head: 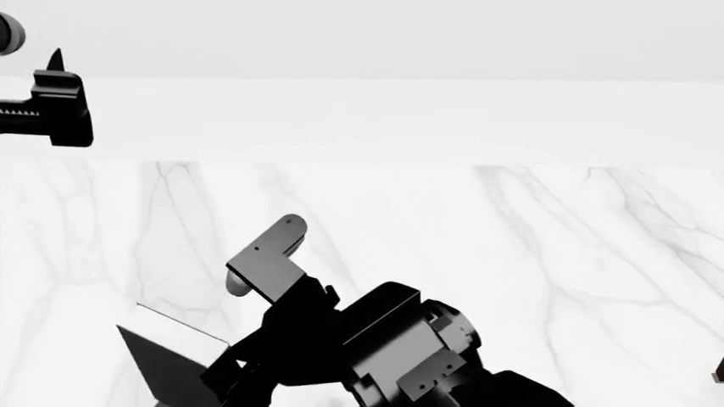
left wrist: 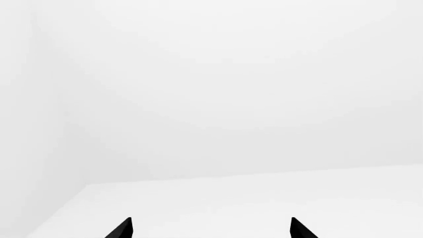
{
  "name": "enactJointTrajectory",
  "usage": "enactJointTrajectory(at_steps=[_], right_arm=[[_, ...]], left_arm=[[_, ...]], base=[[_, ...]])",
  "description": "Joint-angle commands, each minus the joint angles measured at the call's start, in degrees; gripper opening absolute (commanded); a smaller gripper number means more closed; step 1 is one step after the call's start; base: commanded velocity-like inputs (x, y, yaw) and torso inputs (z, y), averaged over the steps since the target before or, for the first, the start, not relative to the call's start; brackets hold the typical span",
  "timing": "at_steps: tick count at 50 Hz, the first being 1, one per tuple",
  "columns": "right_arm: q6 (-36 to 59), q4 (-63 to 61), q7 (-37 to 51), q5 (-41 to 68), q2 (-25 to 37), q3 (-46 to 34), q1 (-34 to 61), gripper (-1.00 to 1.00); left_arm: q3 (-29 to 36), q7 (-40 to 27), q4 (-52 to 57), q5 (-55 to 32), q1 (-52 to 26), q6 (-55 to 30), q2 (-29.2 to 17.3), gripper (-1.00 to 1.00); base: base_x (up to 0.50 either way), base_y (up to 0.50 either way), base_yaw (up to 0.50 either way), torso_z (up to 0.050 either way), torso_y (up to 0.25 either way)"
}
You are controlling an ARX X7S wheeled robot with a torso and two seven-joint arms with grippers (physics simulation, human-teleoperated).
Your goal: Pick up the book on the left and place it on top of the shelf.
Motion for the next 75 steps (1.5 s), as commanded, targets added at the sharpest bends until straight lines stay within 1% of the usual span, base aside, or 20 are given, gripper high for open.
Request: enactJointTrajectory(at_steps=[1, 9, 15, 18, 22, 29, 39, 41, 42, 43, 44, 45, 47, 51, 55, 64, 67, 75], right_arm=[[-0.39, -0.47, -0.60, 0.94, -0.11, 0.29, -0.20, -1.00], [-0.70, -1.27, 0.27, 1.24, -0.10, 0.36, 1.03, -1.00], [-0.87, -1.84, 1.48, 3.14, 0.23, 1.90, 7.76, -1.00], [2.02, -12.47, 7.14, 4.81, 5.93, 3.23, 11.58, -1.00], [4.21, -20.11, 11.84, 5.82, 10.49, 4.35, 15.26, -1.00], [6.99, -26.71, 16.11, 7.08, 15.01, 5.71, 19.71, -1.00], [9.50, -33.08, 20.52, 7.20, 19.00, 6.21, 23.51, -1.00], [10.43, -35.22, 22.86, 6.19, 20.15, 5.62, 24.76, -1.00], [10.07, -36.92, 26.62, 1.33, 20.67, 3.07, 25.73, -1.00], [10.09, -37.65, 27.71, 0.17, 20.97, 2.44, 25.95, -1.00], [10.36, -39.32, 33.72, -6.77, 21.16, -1.32, 27.18, -1.00], [11.27, -38.93, 39.85, -15.37, 20.23, -6.81, 28.38, -1.00], [12.73, -40.20, 43.24, -20.13, 20.27, -9.90, 29.41, -1.00], [15.22, -42.57, 46.70, -23.76, 20.80, -12.48, 31.19, -1.00], [17.03, -43.50, 48.03, -25.42, 20.95, -14.04, 31.98, -1.00], [21.34, -41.67, 52.75, -32.24, 19.70, -19.52, 32.70, -1.00], [22.47, -41.54, 52.95, -32.48, 19.65, -19.95, 32.87, -1.00], [24.81, -34.28, 52.85, -35.04, 17.39, -21.90, 33.01, -1.00]], left_arm=[[0.15, -0.11, -0.09, -0.13, 0.17, 0.15, -0.10, 1.00], [0.10, -0.19, -0.02, -0.32, 0.03, 0.07, -0.17, 1.00], [0.09, -0.30, 0.54, -0.50, -0.36, -0.51, -0.29, 1.00], [0.19, -0.33, 0.50, -0.54, -0.50, -0.49, -0.23, 1.00], [0.21, -0.41, 0.81, -0.68, -0.71, -0.77, -0.18, 1.00], [0.19, -0.50, 1.37, -0.92, -0.98, -1.30, -0.27, 1.00], [-0.02, -0.64, 2.03, -1.26, -1.23, -1.80, -0.45, 1.00], [-0.06, -0.65, 1.99, -1.29, -1.15, -1.67, -0.47, 1.00], [-0.08, -0.61, 1.82, -1.32, -1.17, -1.55, -0.47, 1.00], [-0.06, -0.63, 1.87, -1.32, -1.13, -1.54, -0.49, 1.00], [-0.06, -0.63, 1.90, -1.34, -1.07, -1.53, -0.50, 1.00], [-0.03, -0.66, 1.85, -1.32, -1.03, -1.49, -0.52, 1.00], [-0.05, -0.71, 1.85, -1.34, -1.05, -1.44, -0.52, 1.00], [0.22, -0.70, 1.37, -1.26, -1.08, -1.04, -0.42, 1.00], [0.24, -0.76, 1.51, -1.35, -1.05, -1.11, -0.43, 1.00], [0.30, -0.89, 1.57, -1.46, -1.05, -1.10, -0.51, 1.00], [0.39, -0.94, 1.60, -1.47, -1.03, -1.13, -0.55, 1.00], [0.46, -1.00, 1.63, -1.61, -1.11, -1.12, -0.56, 1.00]], base=[[0.00, 0.00, 0.00, 0.000, 0.008], [0.00, 0.00, 0.00, 0.000, 0.000], [0.00, 0.00, 0.00, 0.000, 0.002], [0.00, 0.00, 0.00, 0.000, 0.000], [0.00, 0.00, 0.00, 0.000, 0.000], [0.00, 0.00, 0.00, 0.000, 0.001], [0.00, 0.00, 0.00, 0.000, 0.001], [0.00, 0.00, 0.00, 0.000, 0.000], [0.00, 0.00, 0.00, 0.000, 0.000], [0.00, 0.00, 0.00, 0.000, 0.000], [0.00, 0.00, 0.00, 0.000, 0.000], [0.00, 0.00, 0.00, 0.000, 0.000], [0.00, 0.00, 0.00, 0.000, 0.000], [0.00, 0.00, 0.00, 0.000, 0.003], [0.00, 0.00, 0.00, 0.000, 0.000], [0.00, 0.00, 0.00, 0.000, 0.002], [0.00, 0.00, 0.00, 0.000, 0.000], [0.00, 0.00, 0.00, 0.000, 0.001]])
